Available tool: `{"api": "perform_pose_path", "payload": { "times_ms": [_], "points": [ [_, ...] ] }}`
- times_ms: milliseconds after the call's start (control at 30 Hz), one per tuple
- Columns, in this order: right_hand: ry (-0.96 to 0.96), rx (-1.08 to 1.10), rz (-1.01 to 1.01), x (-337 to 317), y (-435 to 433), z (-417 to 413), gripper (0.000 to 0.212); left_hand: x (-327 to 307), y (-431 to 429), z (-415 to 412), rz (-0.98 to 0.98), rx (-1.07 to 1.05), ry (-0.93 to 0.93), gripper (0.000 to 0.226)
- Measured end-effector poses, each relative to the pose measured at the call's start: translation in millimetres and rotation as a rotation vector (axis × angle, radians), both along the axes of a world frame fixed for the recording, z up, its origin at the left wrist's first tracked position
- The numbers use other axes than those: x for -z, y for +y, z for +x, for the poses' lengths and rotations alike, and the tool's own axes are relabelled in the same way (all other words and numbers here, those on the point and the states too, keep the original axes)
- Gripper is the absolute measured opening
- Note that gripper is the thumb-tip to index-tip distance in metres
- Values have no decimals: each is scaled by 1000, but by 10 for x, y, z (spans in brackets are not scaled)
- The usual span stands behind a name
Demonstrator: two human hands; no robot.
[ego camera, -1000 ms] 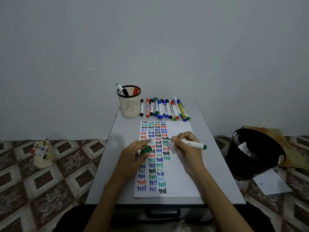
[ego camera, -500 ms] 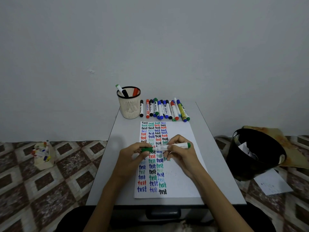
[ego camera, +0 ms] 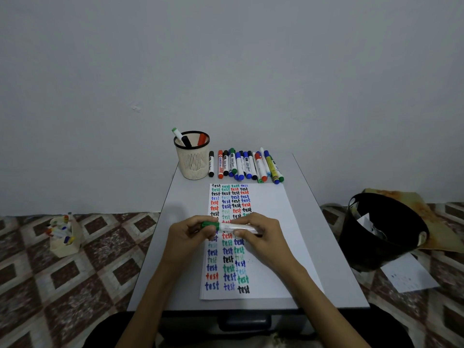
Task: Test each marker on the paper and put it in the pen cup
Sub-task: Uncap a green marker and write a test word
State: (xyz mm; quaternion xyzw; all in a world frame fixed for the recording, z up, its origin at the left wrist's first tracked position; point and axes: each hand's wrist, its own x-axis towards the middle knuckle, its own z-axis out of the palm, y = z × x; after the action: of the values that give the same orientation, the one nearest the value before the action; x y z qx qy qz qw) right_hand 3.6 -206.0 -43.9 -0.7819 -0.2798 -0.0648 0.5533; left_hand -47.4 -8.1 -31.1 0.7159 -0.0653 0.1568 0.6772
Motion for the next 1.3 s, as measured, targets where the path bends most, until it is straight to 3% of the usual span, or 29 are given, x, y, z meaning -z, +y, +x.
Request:
{"api": "perform_pose_path", "payload": {
  "times_ms": [133,433,633,767,867,933,1067,1200,1300],
  "points": [
    [-53,-3,-79,2,-15,-3,24,13,4,-4,51,4,-13,14],
    [33,-50,-79,-33,13,-49,31,38,18,15,139,-6,-70,15],
    [-191,125,-268,-73,55,-80,37,54,-9,28,152,9,-67,9],
    [-393,259,-470,-85,138,-32,26,73,-3,73,233,-40,-2,34],
    [-388,315,-575,-226,169,157,21,165,6,128,385,-156,53,51],
    [-345,332,-532,-386,186,366,21,233,7,173,569,-221,59,50],
    [-229,301,-208,-834,360,775,33,296,-84,228,921,-249,86,44],
    [-251,233,-59,-1303,700,1164,78,296,-91,225,993,-252,110,55],
    [-317,237,9,-1512,972,1408,77,292,-77,218,991,-253,81,71]
  ]
}}
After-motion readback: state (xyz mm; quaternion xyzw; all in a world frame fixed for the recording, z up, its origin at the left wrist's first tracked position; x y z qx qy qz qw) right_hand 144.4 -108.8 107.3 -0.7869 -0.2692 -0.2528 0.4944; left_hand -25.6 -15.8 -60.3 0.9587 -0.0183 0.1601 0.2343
